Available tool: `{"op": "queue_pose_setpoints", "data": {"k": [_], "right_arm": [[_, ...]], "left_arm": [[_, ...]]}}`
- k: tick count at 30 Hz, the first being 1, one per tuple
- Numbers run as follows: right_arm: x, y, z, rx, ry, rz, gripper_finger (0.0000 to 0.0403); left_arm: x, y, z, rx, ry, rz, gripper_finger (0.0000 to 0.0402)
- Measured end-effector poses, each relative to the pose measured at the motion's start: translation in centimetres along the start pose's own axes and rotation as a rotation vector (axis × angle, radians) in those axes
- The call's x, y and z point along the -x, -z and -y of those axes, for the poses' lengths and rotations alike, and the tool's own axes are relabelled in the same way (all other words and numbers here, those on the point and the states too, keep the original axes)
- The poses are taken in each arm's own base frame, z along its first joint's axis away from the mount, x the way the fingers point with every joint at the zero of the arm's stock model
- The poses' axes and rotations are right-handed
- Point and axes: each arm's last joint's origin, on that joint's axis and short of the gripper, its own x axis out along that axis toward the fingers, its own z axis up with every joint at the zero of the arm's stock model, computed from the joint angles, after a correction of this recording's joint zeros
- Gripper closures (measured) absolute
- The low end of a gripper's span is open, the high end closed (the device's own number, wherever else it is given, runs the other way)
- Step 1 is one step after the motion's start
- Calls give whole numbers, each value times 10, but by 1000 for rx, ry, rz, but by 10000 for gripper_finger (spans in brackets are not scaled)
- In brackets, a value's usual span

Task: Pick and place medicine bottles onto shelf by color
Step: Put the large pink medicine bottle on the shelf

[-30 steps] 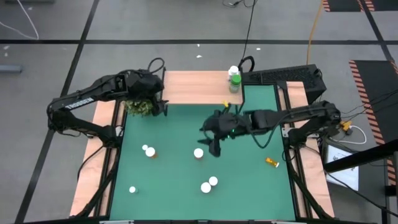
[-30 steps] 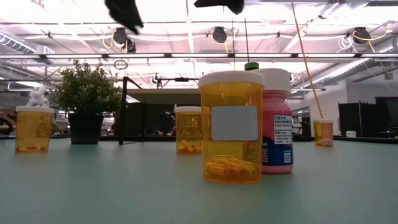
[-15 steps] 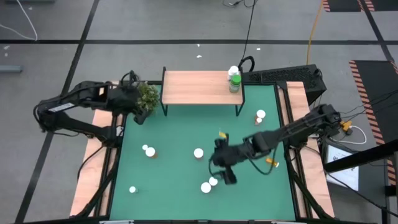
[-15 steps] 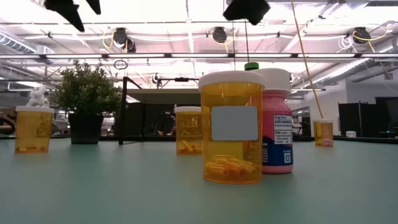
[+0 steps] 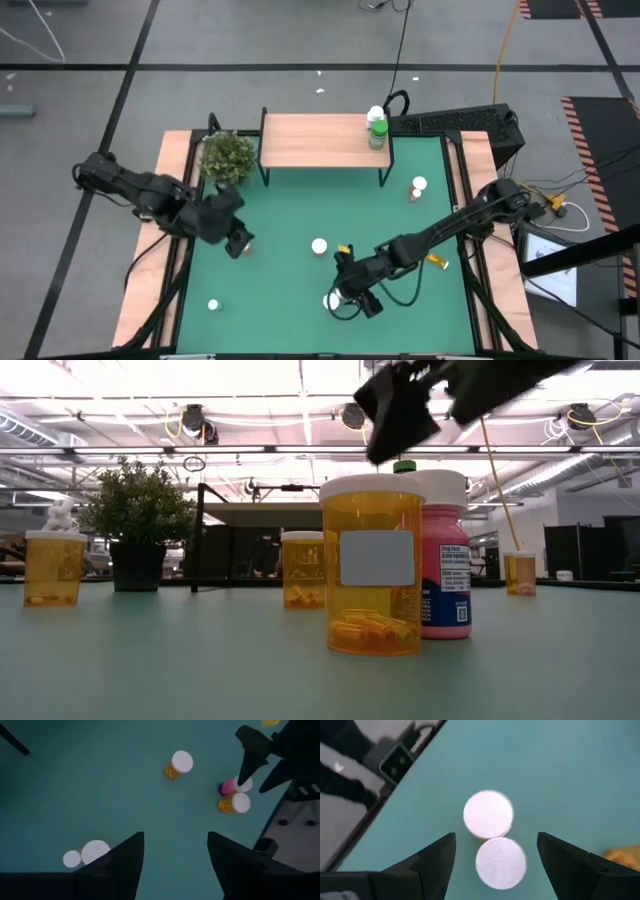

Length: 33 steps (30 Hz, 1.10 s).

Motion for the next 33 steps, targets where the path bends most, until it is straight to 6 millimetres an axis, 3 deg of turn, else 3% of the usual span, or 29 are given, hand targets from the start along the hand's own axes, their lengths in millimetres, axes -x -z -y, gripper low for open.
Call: {"op": "queue_pose_setpoints", "data": {"k": [9,17,26,33], "right_arm": [[-8,7,0,28,-32,-45,132],[-14,28,3,8,-30,-113,171],[-15,18,3,-83,-25,-11,199],[-15,21,3,-105,-20,-34,212]], "left_arm": [[-21,3,12,-57,-66,-21,178],[-25,-11,5,-56,-98,-3,177],[-28,-24,-2,-57,-127,16,176],[-30,-32,-6,-65,-134,23,176]]}}
